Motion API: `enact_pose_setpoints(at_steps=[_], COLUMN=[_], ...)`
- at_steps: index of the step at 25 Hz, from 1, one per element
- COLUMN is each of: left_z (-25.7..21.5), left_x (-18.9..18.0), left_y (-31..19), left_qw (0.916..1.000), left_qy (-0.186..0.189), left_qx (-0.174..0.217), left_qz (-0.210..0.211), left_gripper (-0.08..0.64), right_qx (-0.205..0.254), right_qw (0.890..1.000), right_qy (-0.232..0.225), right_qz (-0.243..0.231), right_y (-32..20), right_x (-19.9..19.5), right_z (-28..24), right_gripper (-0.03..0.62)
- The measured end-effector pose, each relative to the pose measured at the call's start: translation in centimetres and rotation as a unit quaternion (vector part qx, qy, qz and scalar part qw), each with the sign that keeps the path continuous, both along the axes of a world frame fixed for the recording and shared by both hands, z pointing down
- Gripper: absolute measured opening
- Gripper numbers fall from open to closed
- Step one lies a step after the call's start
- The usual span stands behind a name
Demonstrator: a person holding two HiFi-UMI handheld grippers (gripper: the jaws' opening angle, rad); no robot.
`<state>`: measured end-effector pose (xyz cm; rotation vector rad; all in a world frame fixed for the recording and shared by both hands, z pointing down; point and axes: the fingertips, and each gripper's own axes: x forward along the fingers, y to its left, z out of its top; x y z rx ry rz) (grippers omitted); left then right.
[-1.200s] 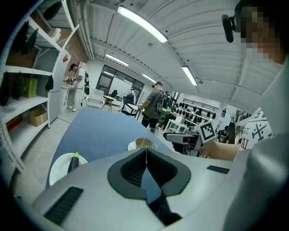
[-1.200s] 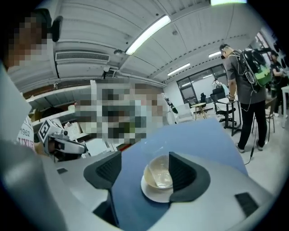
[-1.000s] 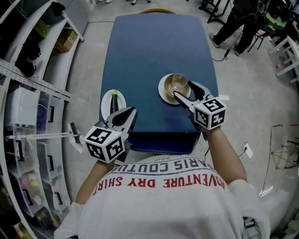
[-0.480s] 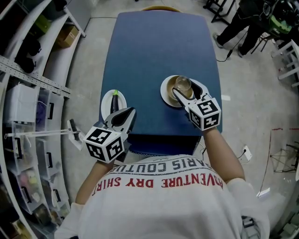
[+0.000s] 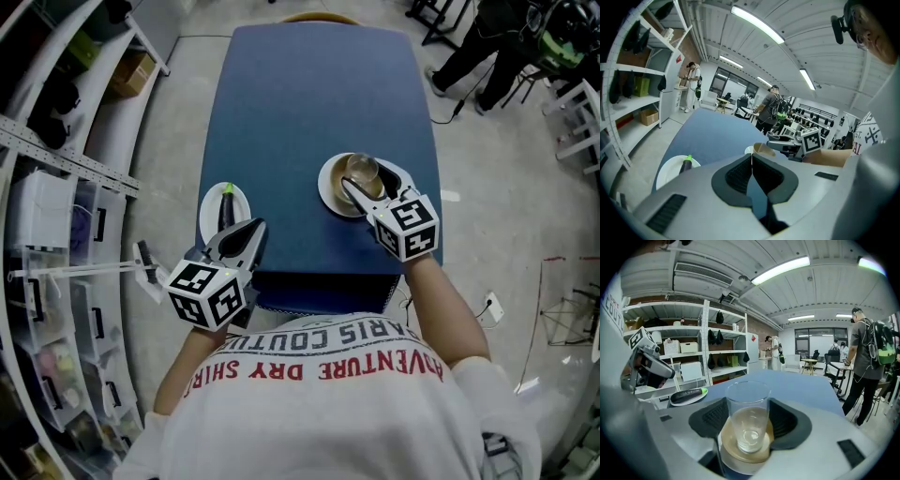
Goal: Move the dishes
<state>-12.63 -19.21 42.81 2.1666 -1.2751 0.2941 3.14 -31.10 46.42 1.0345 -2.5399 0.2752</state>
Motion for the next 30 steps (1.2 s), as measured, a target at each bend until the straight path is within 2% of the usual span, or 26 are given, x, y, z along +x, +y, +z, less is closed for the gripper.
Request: enact_pose_setpoints(at_steps=[12,19,26,30], left_z=[-0.8,-1.4,-2.4,-2.4], left_x=[0.1,0.7,1.7,3.3], left_y=[0.3,0.4,-0.1,-0.6], left_qw=[0.9997,0.9995,0.9993,0.9994], left_qy=[-0.003,-0.005,-0.003,-0.002], left_qx=[0.010,0.016,0.028,0.030], left_qz=[-0.024,-0.026,-0.022,-0.020], left_gripper=[0.029,0.029,0.029,0.029], right_qx=[0.004,0.021,0.039,0.043], right_qw=[1.000,0.999,0.998,0.998], right_qy=[-0.013,-0.043,-0.045,-0.028], right_qz=[-0.012,-0.015,0.002,0.020], right_y=[0.1,-0.2,-1.5,-2.4], right_x=[0.4,1.3,3.7,6.7], right_z=[-1.2,-4.0,-6.0,-5.9], right_gripper=[0.278,0.278,0.278,0.278])
